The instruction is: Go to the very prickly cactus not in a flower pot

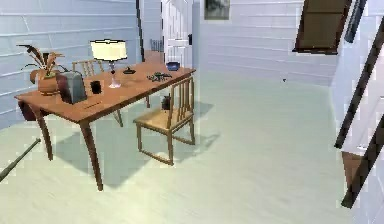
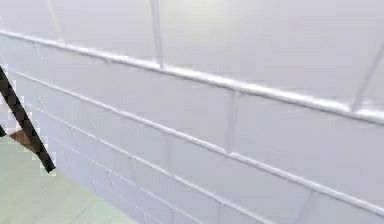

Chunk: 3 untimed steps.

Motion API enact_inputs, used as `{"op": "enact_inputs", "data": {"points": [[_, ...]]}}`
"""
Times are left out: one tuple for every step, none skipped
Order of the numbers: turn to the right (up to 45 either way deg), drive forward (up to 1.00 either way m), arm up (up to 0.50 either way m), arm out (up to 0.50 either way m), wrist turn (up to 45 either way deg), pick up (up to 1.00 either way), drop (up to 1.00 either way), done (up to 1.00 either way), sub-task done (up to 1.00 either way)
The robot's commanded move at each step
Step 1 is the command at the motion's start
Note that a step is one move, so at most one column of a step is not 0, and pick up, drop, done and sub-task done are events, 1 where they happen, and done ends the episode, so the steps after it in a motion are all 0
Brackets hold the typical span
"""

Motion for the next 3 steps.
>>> {"op": "enact_inputs", "data": {"points": [[-45.0, 0.00, 0.00, 0.00, 0.0, 0.00, 0.00, 0.00, 0.00], [-12.0, 0.00, 0.00, 0.00, 0.0, 0.00, 0.00, 0.00, 0.00], [-3.0, 0.00, 0.00, 0.00, 0.0, 0.00, 0.00, 0.00, 0.00]]}}
